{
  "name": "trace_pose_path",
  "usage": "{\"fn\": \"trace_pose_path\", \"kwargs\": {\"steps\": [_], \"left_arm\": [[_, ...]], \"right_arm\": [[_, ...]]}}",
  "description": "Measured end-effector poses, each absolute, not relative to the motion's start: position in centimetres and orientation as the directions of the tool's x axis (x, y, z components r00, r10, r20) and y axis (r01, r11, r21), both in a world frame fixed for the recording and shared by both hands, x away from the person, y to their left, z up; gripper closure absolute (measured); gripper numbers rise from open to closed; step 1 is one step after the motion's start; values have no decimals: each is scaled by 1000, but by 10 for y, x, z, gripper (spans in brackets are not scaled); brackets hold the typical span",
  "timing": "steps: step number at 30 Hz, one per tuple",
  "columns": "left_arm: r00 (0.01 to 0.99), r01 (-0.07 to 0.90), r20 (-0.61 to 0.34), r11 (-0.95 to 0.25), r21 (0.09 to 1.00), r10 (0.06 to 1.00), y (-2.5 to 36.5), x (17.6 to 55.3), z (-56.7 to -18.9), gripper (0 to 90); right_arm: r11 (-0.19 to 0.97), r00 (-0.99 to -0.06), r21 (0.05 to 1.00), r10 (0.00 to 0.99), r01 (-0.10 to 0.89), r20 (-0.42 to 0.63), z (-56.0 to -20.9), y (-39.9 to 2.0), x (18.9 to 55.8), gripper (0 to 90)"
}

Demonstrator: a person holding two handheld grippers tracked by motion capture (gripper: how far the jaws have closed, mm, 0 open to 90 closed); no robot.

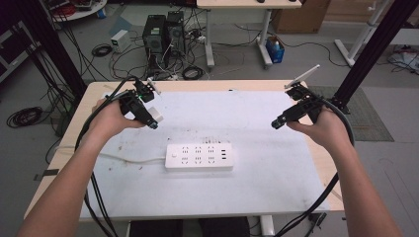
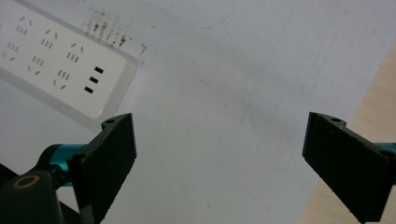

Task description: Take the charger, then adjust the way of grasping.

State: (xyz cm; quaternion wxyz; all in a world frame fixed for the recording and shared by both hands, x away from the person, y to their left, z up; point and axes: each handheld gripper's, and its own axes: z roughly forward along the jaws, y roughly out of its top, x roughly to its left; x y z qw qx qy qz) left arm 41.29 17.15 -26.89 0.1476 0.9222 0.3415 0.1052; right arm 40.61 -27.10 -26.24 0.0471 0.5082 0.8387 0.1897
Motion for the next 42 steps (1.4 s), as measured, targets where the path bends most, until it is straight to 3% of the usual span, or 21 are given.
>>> {"fn": "trace_pose_path", "kwargs": {"steps": [6,8,11,20,27,33,34,36,39,41,42], "left_arm": [[813,493,90,-762,419,575,155,406,-260,425],[848,431,87,-777,460,522,143,404,-258,425],[887,357,81,-784,508,455,125,399,-257,425],[966,115,111,-773,624,233,75,385,-261,425],[975,27,147,-749,662,165,52,376,-263,425],[975,-2,163,-732,681,148,43,371,-263,426],[975,-6,167,-733,680,147,42,371,-263,425],[972,-10,177,-733,681,152,42,370,-263,426],[970,-22,193,-734,679,150,42,369,-262,425],[971,-19,187,-736,677,147,41,368,-263,425],[969,-26,199,-739,673,146,41,367,-263,425]], "right_arm": [[335,-423,372,887,866,186,-252,-273,402,94],[297,-403,383,885,875,234,-247,-272,398,164],[262,-387,392,878,882,283,-244,-270,396,164],[210,-369,350,789,913,491,-247,-237,389,181],[157,-356,338,641,928,680,-255,-202,389,253],[154,-327,294,586,943,741,-264,-185,393,267],[154,-322,287,573,946,753,-269,-179,395,333],[159,-318,278,569,947,758,-270,-176,396,348],[178,-334,283,554,942,762,-274,-169,398,448],[192,-339,280,538,941,771,-275,-165,398,583],[187,-345,290,535,939,771,-276,-165,398,599]]}}
